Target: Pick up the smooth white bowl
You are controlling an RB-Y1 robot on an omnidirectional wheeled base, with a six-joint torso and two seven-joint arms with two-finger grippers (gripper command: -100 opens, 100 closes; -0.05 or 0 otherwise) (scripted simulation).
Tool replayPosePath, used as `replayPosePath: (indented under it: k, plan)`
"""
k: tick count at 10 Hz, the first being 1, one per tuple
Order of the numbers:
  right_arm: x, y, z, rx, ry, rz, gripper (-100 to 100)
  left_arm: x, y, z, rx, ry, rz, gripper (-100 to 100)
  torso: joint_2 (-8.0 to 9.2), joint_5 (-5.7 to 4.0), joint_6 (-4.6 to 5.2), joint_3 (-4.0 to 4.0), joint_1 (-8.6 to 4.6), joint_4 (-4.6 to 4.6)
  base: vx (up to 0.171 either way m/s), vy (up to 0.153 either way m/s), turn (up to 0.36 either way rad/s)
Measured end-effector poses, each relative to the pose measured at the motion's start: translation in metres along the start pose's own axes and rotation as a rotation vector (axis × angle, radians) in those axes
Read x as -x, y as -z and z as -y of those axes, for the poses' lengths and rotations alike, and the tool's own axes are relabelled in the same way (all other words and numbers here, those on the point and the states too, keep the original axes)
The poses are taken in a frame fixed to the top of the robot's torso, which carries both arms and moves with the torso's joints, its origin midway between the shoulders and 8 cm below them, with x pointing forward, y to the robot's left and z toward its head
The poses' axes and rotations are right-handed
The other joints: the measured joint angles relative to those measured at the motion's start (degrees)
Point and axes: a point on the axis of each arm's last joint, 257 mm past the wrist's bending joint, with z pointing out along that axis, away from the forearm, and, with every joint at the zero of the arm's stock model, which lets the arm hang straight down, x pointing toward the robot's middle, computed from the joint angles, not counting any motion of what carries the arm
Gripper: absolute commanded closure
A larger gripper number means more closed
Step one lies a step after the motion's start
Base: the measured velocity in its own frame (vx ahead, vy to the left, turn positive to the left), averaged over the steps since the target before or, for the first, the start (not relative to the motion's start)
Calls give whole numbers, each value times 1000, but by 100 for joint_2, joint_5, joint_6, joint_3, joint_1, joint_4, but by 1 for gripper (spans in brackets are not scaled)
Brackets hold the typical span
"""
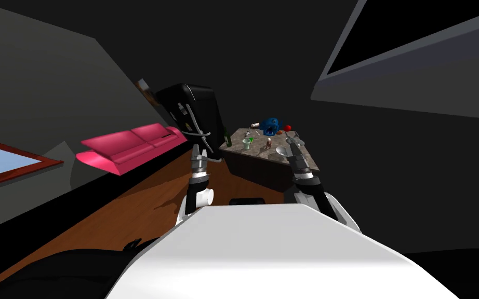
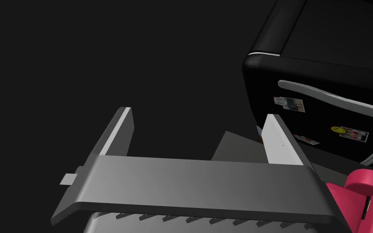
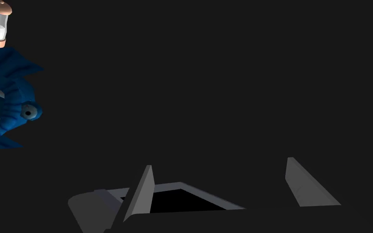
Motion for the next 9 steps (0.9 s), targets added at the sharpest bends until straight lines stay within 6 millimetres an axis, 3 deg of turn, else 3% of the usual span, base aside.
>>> replayPosePath:
  k: [7,9]
  plan:
    - [-28,44,69,-186,56,-220,-100,0,0,0,0,0,0,0,-22,-2,1,-13,-12,-5,-54,106,176]
    - [-37,76,105,-285,86,-301,-100,0,0,0,0,0,0,0,-28,-1,0,-16,-3,-6,-21,106,214]
